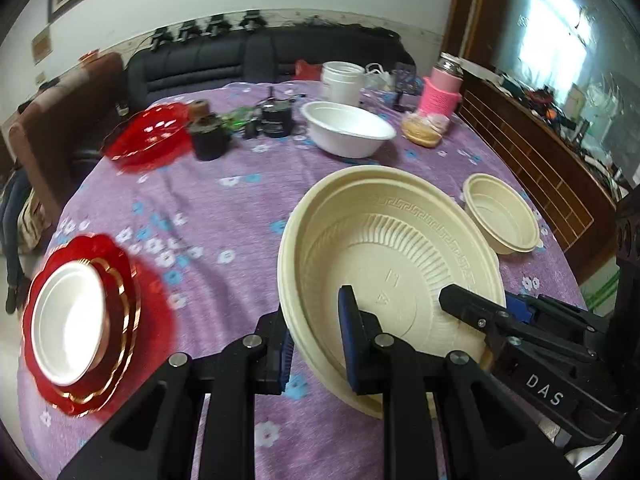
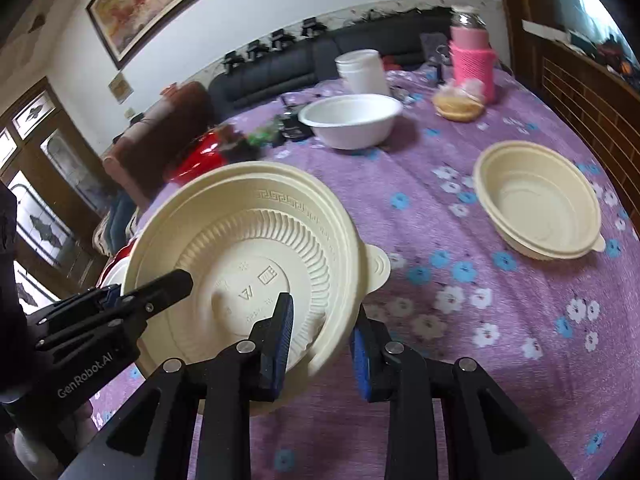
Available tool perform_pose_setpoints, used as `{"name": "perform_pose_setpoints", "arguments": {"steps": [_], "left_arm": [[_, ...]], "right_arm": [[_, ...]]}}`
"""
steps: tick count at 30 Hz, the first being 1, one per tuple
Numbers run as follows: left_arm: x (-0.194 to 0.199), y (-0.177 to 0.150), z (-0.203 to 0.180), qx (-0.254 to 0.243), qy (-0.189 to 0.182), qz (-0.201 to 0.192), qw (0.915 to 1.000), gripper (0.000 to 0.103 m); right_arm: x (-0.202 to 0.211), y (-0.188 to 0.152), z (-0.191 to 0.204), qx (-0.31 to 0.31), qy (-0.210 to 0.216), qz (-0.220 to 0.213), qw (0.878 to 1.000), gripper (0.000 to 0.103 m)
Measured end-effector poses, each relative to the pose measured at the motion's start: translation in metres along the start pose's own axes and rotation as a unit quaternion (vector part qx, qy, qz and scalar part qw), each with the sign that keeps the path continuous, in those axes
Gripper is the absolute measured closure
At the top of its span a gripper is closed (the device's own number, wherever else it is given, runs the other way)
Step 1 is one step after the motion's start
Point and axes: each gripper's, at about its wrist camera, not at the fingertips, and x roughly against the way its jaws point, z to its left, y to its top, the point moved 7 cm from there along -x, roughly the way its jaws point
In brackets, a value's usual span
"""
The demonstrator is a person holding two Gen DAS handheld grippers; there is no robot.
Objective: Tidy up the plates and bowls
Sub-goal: 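Carry the beige bowl with the right tool over the plate stack and lower it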
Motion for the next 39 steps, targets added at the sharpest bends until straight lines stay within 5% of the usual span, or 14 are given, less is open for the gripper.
{"name": "perform_pose_setpoints", "arguments": {"steps": [13,25,39], "left_arm": [[0.034,-0.019,0.113,0.106,0.032,-0.018,0.9937,0.083],[0.057,-0.041,0.237,0.204,0.102,-0.038,0.9729,0.083],[0.034,-0.057,0.289,0.236,0.132,-0.023,0.9625,0.083]], "right_arm": [[-0.029,0.006,0.116,0.062,0.055,0.007,0.997,0.073],[-0.093,-0.006,0.232,0.128,0.090,0.041,0.987,0.073],[-0.139,-0.015,0.268,0.177,0.056,0.059,0.981,0.073]]}}
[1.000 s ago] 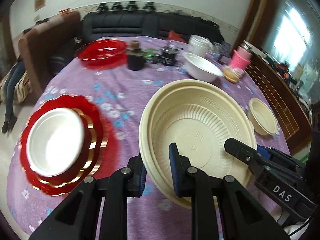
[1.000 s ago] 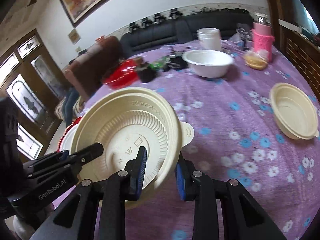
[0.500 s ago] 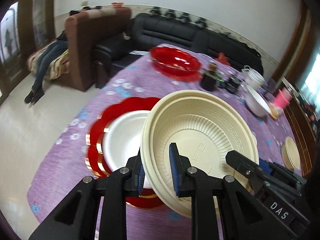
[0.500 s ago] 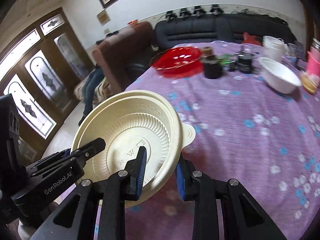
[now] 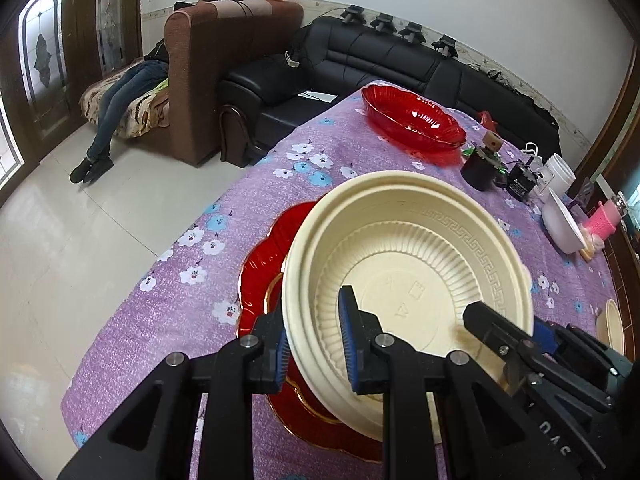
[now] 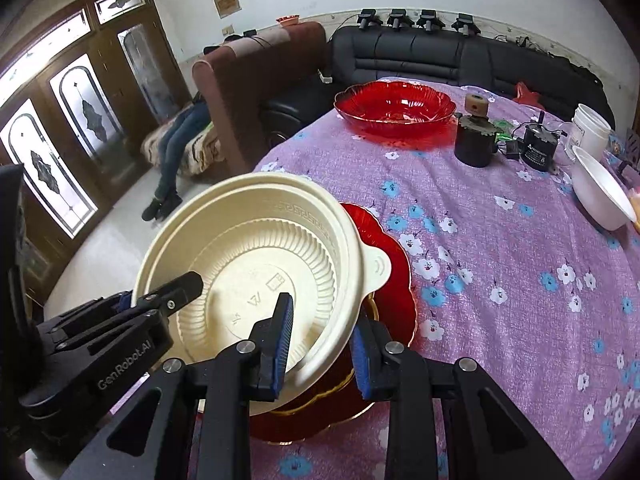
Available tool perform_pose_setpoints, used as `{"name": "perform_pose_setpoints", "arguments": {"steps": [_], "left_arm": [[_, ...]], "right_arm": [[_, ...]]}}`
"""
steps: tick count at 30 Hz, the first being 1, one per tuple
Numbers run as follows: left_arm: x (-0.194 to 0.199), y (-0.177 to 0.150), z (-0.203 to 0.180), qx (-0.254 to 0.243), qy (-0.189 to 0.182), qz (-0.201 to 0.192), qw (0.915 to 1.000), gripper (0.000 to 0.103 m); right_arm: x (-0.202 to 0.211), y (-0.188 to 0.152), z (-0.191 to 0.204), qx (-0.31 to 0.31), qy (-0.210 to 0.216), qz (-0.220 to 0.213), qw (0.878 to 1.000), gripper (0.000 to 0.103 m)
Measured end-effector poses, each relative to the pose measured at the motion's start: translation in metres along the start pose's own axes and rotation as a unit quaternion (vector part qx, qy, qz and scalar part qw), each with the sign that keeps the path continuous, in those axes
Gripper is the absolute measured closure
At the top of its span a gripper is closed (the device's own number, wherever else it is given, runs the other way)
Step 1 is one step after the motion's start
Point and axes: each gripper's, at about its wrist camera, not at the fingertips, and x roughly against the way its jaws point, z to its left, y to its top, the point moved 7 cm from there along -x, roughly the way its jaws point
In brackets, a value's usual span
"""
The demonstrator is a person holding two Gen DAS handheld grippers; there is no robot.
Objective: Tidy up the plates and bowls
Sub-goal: 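Carry the beige bowl with the right tool over the plate stack and lower it, then open the right tool and move it toward the white bowl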
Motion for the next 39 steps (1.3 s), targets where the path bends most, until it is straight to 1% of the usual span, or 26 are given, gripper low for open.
{"name": "perform_pose_setpoints", "arguments": {"steps": [5,7,8,9,15,16,17,18,20,21,26,30,35,37,39], "left_arm": [[-0.005,0.001,0.008,0.010,-0.006,0.007,0.9999,0.078],[-0.004,0.003,0.014,0.015,-0.001,0.003,0.9999,0.068],[-0.003,0.004,0.017,0.020,0.001,0.000,0.9998,0.059],[-0.001,0.005,0.020,0.027,0.003,-0.003,0.9996,0.056],[0.005,0.010,0.031,0.046,-0.002,-0.013,0.9988,0.054],[0.007,0.011,0.032,0.048,-0.002,-0.015,0.9987,0.053],[0.008,0.011,0.033,0.049,-0.003,-0.017,0.9986,0.053],[0.010,0.011,0.034,0.051,-0.004,-0.018,0.9985,0.052],[0.013,0.011,0.036,0.055,-0.006,-0.021,0.9983,0.051],[0.015,0.012,0.037,0.057,-0.007,-0.024,0.9980,0.050],[0.022,0.014,0.043,0.067,-0.006,-0.034,0.9972,0.047],[0.026,0.014,0.049,0.076,-0.004,-0.039,0.9963,0.046],[0.032,0.015,0.048,0.077,-0.003,-0.044,0.9961,0.045],[0.037,0.015,0.045,0.073,-0.001,-0.049,0.9961,0.042],[0.042,0.015,0.041,0.068,0.000,-0.056,0.9961,0.037]], "right_arm": [[-0.011,-0.002,0.001,0.000,-0.003,0.010,1.000,0.073],[-0.013,-0.002,0.002,0.004,-0.007,0.011,1.000,0.073],[-0.013,-0.002,0.003,0.007,-0.010,0.010,1.000,0.074],[-0.014,-0.002,0.003,0.010,-0.013,0.009,1.000,0.074],[-0.016,-0.002,0.003,0.019,-0.033,0.004,0.999,0.073],[-0.016,-0.002,0.002,0.014,-0.034,0.001,0.999,0.070],[-0.016,-0.001,0.001,0.010,-0.029,-0.002,1.000,0.063],[-0.015,0.000,0.000,0.005,-0.025,-0.006,1.000,0.059],[-0.012,0.002,-0.002,-0.002,-0.026,-0.018,1.000,0.038],[-0.009,0.004,-0.004,-0.006,-0.025,-0.025,0.999,0.036],[0.001,0.008,-0.007,-0.015,-0.020,-0.043,0.999,0.036],[0.007,0.008,-0.012,-0.029,-0.013,-0.048,0.998,0.036],[0.014,0.005,-0.012,-0.032,-0.008,-0.053,0.998,0.036],[0.019,0.004,-0.012,-0.033,-0.006,-0.057,0.998,0.036],[0.025,0.003,-0.012,-0.035,-0.003,-0.062,0.997,0.036]]}}
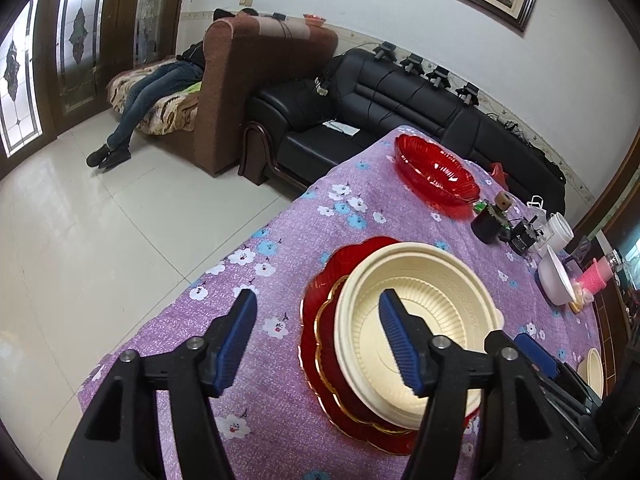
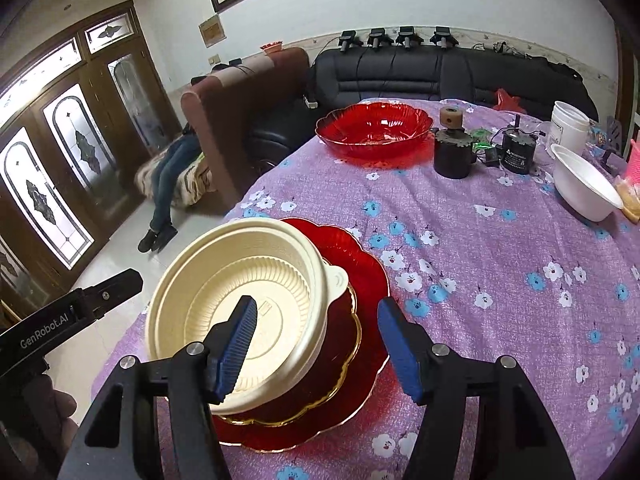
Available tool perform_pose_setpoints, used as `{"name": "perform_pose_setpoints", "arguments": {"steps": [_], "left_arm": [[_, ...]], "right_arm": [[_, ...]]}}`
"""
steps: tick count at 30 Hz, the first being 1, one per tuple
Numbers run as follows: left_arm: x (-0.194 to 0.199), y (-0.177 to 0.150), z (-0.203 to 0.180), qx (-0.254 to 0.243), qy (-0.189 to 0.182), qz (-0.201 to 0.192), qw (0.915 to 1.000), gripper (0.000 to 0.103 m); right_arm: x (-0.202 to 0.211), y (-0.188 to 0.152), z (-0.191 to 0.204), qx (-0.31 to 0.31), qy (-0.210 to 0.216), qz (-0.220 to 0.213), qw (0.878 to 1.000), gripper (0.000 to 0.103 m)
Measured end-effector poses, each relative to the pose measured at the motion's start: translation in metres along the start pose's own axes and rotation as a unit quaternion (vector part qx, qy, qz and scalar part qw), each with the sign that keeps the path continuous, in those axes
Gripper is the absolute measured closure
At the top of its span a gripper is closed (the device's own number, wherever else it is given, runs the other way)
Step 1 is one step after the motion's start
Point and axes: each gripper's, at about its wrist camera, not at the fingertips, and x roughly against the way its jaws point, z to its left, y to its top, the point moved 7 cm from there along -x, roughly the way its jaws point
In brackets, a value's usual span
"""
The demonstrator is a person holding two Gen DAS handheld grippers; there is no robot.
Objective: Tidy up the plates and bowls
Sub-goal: 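Open the right tool and move it toward the white bowl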
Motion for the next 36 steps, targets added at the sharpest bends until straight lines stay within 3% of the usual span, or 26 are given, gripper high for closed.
{"name": "perform_pose_setpoints", "arguments": {"steps": [15,36], "left_arm": [[0.040,-0.015,-0.068,-0.079,-0.014,-0.030,0.9963,0.028],[0.061,-0.067,-0.189,-0.198,-0.036,-0.033,0.9790,0.024]], "right_arm": [[0.044,-0.011,-0.038,-0.040,0.006,-0.026,0.999,0.035],[0.112,-0.039,-0.154,-0.117,-0.020,-0.060,0.991,0.032]]}}
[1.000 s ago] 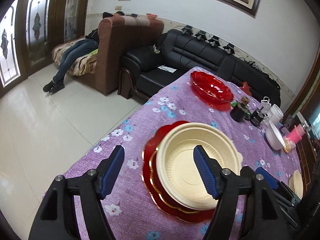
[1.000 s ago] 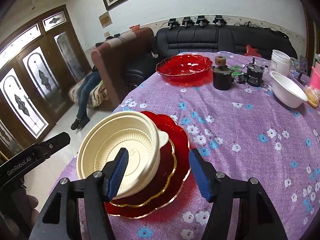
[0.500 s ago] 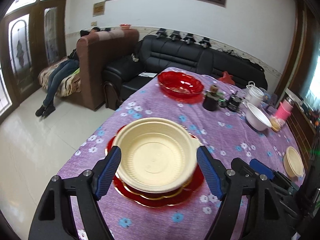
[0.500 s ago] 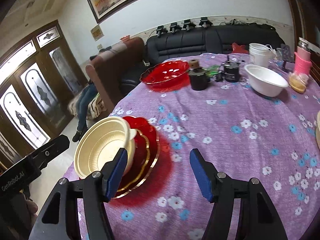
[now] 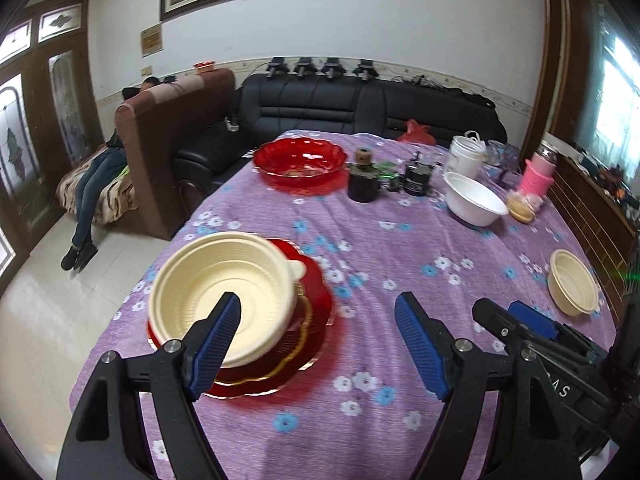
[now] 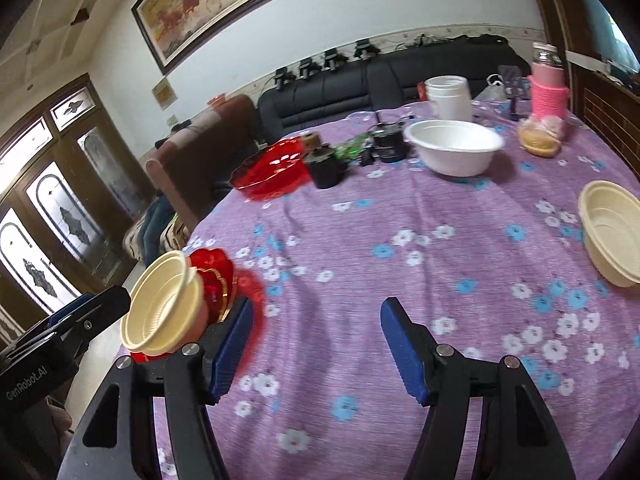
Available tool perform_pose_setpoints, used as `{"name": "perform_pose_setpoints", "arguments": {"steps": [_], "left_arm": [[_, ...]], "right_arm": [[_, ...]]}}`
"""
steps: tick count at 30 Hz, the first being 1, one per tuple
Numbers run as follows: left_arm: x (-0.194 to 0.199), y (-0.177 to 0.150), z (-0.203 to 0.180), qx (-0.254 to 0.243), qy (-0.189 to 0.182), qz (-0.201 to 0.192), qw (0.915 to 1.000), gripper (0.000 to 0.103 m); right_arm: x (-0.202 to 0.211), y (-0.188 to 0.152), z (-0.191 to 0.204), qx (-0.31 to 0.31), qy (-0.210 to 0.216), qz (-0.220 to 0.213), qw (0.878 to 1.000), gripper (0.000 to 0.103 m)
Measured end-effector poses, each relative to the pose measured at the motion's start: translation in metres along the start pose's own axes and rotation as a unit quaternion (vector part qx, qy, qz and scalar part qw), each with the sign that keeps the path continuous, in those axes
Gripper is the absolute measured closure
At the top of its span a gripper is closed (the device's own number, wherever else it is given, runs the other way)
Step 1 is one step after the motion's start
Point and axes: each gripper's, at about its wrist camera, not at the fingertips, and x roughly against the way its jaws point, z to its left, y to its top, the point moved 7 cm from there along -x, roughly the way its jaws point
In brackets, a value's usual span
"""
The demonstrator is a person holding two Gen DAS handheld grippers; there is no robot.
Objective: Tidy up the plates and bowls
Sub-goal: 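Open the right tool and move it toward the white bowl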
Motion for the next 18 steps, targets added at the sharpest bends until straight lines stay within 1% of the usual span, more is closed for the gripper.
{"name": "perform_pose_setpoints", "arguments": {"steps": [8,14,18], "left_arm": [[0.001,-0.007,-0.046,-0.046,-0.025,0.006,0.9986,0.024],[0.002,-0.010,-0.062,-0.066,-0.031,0.008,0.9973,0.022],[-0.007,-0.014,-0.068,-0.068,-0.035,0.022,0.9968,0.021]], "right_arm": [[0.030,0.002,-0.052,-0.026,-0.032,-0.017,0.999,0.033],[0.051,0.001,-0.095,-0.048,-0.063,-0.027,0.996,0.033],[0.062,0.000,-0.126,-0.071,-0.085,-0.030,0.993,0.033]]}}
